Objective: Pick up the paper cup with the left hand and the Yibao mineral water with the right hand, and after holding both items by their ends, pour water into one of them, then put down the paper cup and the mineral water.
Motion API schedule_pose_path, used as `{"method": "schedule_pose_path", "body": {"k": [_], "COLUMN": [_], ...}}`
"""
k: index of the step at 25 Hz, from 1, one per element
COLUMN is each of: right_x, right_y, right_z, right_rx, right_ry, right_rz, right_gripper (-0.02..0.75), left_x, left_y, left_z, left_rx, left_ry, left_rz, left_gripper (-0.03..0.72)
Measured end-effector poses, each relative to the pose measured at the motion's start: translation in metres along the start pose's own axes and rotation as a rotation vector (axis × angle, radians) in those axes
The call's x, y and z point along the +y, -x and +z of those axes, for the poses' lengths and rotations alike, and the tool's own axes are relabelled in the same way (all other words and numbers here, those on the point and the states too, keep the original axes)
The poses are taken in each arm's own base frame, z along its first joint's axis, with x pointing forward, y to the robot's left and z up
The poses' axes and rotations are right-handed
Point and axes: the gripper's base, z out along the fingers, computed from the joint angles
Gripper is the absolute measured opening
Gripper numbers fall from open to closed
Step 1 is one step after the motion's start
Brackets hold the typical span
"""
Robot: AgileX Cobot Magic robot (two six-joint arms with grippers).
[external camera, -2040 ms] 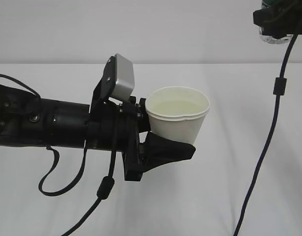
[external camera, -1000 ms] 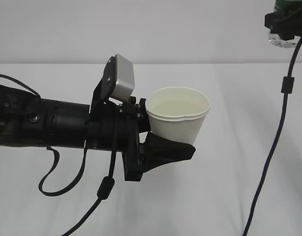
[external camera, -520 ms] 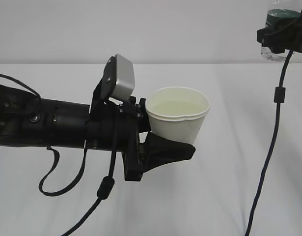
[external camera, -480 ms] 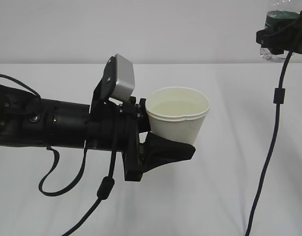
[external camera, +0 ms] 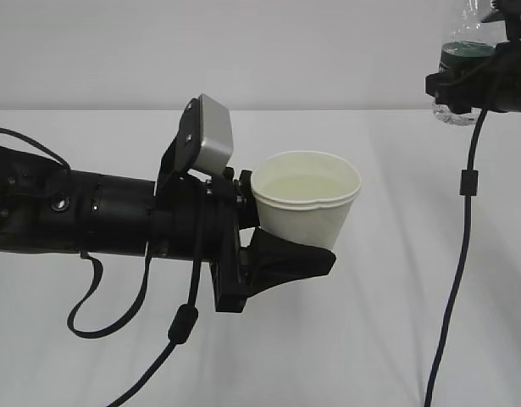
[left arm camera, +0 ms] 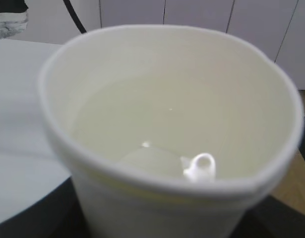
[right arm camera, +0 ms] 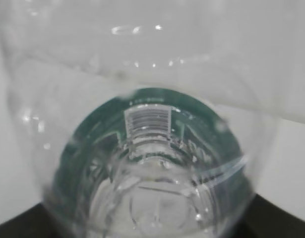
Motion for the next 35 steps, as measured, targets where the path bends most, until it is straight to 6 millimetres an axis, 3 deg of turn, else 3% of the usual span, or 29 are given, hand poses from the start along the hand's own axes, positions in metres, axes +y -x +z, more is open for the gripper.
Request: {"method": "schedule_pose_path", "body": {"k": [6, 28, 35], "right_x": [0.001, 0.001, 0.004], "right_y": [-0.003, -0.001, -0.020], "right_z": [0.008, 0.007, 0.005], "right_rx": [-0.043, -0.149, -0.221], "right_ry": [0.016, 0.009, -0.007], "right_rz": [0.013, 0.010, 0.056], "right_gripper": [0.411, 0.411, 0.411], "left_x": [0.001, 0.001, 0.001], "left_y": [0.000, -0.001, -0.001], "left_z": [0.000, 0.000, 0.000], "left_rx": [0.005, 0.006, 0.007], "left_ry": [0.006, 0.008, 0.008], "left_rz": [-0.001, -0.001, -0.001], "left_gripper": [0.457, 0.457, 0.457]}}
